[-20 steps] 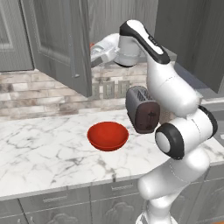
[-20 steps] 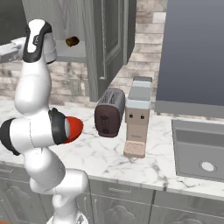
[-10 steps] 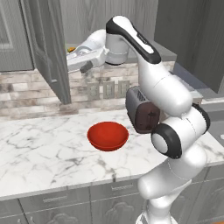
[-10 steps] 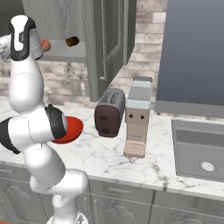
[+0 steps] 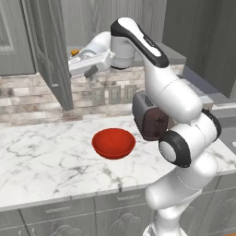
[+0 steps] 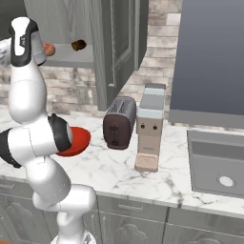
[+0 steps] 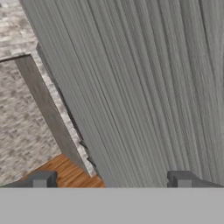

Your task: Open the cabinet. Pick the orange and peach from the cabinet and place them into the bowl. Then close the cabinet.

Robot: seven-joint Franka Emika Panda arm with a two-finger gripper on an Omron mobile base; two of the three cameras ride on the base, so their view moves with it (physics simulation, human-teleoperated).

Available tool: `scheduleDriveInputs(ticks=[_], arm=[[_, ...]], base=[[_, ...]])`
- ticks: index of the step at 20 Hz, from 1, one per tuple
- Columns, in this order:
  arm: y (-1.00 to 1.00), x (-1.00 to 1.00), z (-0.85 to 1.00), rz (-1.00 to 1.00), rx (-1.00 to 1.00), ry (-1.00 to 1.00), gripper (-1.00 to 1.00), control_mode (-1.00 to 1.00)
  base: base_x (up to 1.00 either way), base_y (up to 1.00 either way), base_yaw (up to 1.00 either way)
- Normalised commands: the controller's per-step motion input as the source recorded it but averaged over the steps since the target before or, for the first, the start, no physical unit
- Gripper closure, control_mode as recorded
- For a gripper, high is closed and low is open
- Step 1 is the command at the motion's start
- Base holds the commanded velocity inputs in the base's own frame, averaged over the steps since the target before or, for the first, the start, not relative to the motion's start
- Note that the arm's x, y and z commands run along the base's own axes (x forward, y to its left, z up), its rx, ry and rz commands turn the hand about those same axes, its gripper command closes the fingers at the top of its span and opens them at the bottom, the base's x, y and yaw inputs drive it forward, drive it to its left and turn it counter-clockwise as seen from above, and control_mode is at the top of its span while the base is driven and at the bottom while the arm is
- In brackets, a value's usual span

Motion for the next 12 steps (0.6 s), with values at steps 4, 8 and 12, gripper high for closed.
scheduleDriveInputs(ticks=[4, 8, 12], arm=[[-0.04, 0.00, -0.11, 0.00, 0.00, 0.01, -1.00, -1.00], [0.00, -0.01, -0.16, 0.00, 0.00, -0.01, -1.00, -1.00], [0.00, 0.00, -0.22, -0.03, 0.00, -0.09, -1.00, -1.00]], base=[[0.00, 0.00, 0.00], [0.00, 0.00, 0.00], [0.00, 0.00, 0.00]])
